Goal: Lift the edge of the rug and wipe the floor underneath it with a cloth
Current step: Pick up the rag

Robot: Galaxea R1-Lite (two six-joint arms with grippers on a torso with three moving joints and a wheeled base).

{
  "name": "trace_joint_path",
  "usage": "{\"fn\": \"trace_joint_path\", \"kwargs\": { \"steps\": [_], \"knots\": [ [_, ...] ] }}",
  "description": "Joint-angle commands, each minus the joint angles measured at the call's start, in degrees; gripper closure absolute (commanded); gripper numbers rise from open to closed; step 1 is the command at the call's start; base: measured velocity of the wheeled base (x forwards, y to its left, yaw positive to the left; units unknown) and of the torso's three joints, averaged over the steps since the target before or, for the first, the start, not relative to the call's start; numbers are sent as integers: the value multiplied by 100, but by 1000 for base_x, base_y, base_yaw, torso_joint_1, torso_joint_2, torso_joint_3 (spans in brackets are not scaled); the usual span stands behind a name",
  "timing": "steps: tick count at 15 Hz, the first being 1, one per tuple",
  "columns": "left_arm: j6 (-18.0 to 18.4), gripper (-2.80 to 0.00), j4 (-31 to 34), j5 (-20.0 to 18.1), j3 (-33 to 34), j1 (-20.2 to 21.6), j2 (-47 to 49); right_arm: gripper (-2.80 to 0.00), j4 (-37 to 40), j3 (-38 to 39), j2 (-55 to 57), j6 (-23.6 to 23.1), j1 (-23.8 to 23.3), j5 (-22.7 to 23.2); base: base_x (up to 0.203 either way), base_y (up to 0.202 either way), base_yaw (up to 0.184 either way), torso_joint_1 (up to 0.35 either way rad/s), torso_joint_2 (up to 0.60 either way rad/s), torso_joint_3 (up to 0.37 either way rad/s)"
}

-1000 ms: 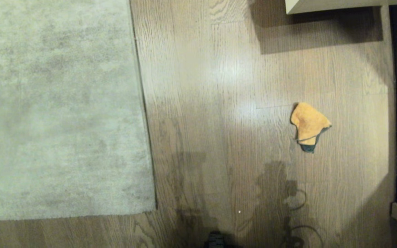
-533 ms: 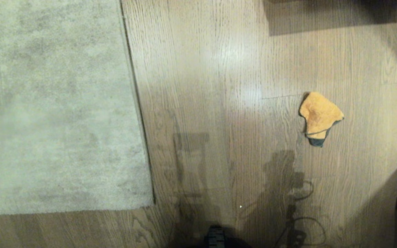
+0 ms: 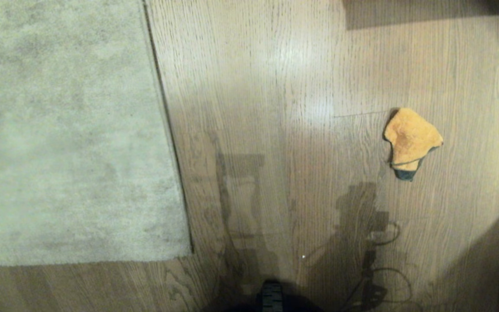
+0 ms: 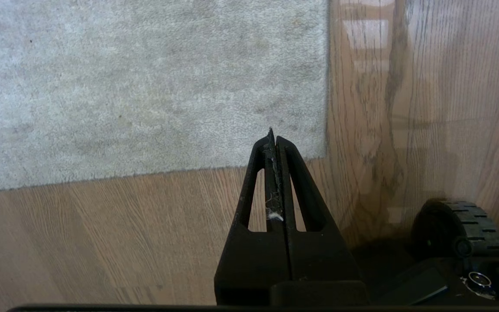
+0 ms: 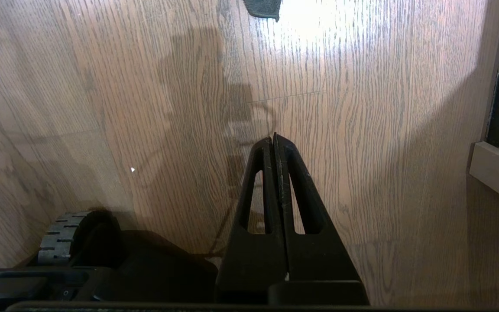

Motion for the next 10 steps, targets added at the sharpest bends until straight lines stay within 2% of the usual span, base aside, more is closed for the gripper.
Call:
{"fn": "trace_joint_path", "kwargs": {
  "steps": [1,10],
  "knots": [
    [-1,0,1,0,0,0,0,0,-2,0,-2,1,1,-1,0,0,0,0,0,0],
    [-1,0,-7,5,0,6,0,0,-2,0,-2,1,1,-1,0,0,0,0,0,0]
  ]
}}
